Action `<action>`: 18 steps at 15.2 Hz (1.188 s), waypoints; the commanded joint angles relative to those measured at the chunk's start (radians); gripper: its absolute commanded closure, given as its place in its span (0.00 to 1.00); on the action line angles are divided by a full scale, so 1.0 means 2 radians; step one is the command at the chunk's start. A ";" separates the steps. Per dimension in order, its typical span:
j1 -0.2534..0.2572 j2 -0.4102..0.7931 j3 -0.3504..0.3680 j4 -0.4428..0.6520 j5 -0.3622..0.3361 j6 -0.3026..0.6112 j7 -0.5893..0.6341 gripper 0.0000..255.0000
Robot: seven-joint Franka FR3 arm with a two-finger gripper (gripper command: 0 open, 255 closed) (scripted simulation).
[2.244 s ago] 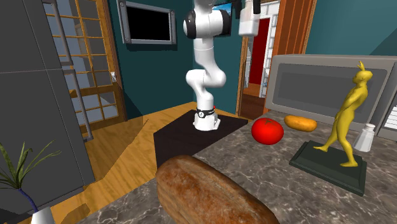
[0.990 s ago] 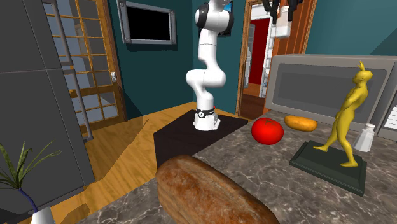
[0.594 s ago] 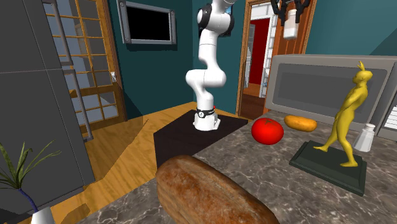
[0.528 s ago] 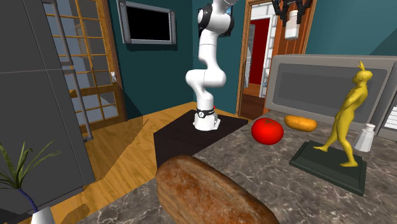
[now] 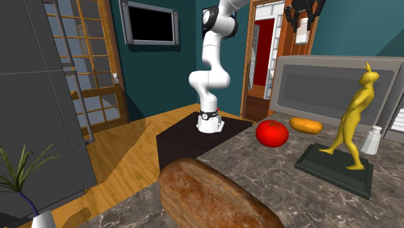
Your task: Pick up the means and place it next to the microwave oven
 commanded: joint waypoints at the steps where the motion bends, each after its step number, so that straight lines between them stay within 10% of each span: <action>1: 0.003 -0.011 -0.003 -0.023 0.005 0.013 -0.006 1.00; 18: 0.023 -0.072 -0.007 -0.184 0.035 0.114 -0.044 1.00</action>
